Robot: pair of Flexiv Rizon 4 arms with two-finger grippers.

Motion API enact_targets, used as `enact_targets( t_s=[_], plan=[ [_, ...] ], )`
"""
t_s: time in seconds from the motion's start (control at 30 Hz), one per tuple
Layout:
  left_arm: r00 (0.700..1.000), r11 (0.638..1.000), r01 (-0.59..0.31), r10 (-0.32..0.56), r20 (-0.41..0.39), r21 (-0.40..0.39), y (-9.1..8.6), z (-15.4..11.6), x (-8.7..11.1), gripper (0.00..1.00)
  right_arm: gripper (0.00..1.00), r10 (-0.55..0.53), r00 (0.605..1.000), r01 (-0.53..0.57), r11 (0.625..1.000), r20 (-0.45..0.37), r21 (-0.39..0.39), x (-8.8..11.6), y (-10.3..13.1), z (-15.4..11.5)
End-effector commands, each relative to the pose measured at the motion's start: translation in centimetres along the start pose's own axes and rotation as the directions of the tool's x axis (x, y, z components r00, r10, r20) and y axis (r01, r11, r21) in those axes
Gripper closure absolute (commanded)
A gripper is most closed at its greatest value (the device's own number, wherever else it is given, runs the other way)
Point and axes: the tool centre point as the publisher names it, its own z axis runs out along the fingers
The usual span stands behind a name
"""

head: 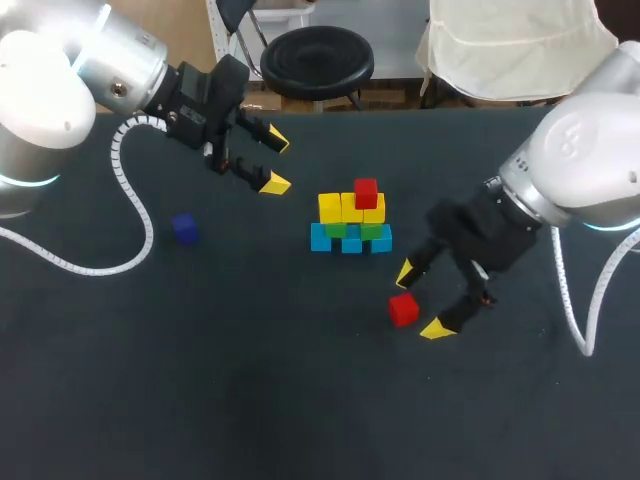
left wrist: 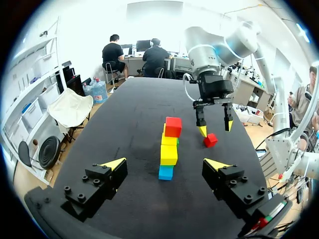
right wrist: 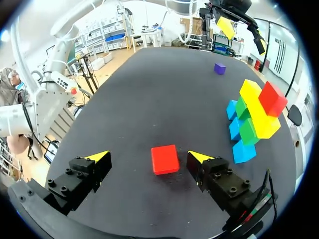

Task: Place the blue cubes, place green cubes on the blue cubes, place the yellow cubes on the green cubes, then place the red cubes on the yellow cubes, and place purple cube on the red cubes.

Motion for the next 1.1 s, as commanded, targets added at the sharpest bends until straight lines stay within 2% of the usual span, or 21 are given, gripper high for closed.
enact_targets(
  t_s=[0.03, 0.27, 0.33, 0.37, 0.43, 0.5, 0.57, 0.6, 0.83, 1.1],
  plan=[
    [1.000, 1.000, -0.002, 0.002, 0.002, 0.002, 0.1, 0.0, 0.0, 0.00, 0.00, -0.001, 1.000, 0.001, 1.000, -0.005, -0.002, -0.2, -0.7, 0.3],
    [1.000, 1.000, -0.002, 0.002, 0.002, 0.002, 0.1, 0.0, 0.0, 0.00, 0.00, -0.007, 1.000, 0.007, 1.000, 0.016, -0.003, 0.2, -1.2, 1.3],
    [1.000, 1.000, -0.002, 0.002, 0.002, 0.002, 0.1, 0.0, 0.0, 0.00, 0.42, -0.005, 1.000, 0.005, 1.000, 0.019, 0.007, 0.3, -1.1, 1.3],
    [1.000, 1.000, -0.002, 0.002, 0.002, 0.002, 0.1, 0.0, 0.0, 0.00, 0.55, -0.004, 1.000, 0.003, 1.000, 0.018, 0.011, 0.4, -1.1, 1.3],
    [1.000, 1.000, -0.002, 0.002, 0.002, 0.002, 0.1, 0.0, 0.0, 0.00, 0.65, -0.001, 1.000, 0.001, 1.000, 0.015, 0.016, 0.5, -1.0, 1.3],
    [1.000, 1.000, -0.002, 0.002, 0.002, 0.002, 0.1, 0.0, 0.0, 0.00, 0.86, 0.003, 1.000, -0.003, 1.000, 0.016, 0.025, 0.6, -0.9, 1.2],
    [1.000, 1.000, -0.002, 0.002, 0.002, 0.002, 0.1, 0.0, 0.0, 0.00, 0.90, 0.008, 1.000, -0.009, 0.999, 0.019, 0.034, 0.6, -0.8, 1.1],
    [1.000, 1.000, -0.002, 0.002, 0.002, 0.002, 0.1, 0.0, 0.0, 0.00, 0.99, 0.009, 1.000, -0.010, 0.999, 0.019, 0.035, 0.6, -0.8, 1.1],
    [1.000, 1.000, -0.002, 0.002, 0.002, 0.002, 0.1, 0.0, 0.0, 0.00, 1.00, 0.014, 1.000, -0.015, 0.998, 0.008, 0.065, -1.0, -0.3, 1.3],
    [1.000, 1.000, -0.002, 0.002, 0.002, 0.002, 0.1, 0.0, 0.0, 0.00, 1.00, 0.114, 0.993, -0.113, 0.985, -0.002, 0.130, -3.8, -0.5, 2.1]
  ],
)
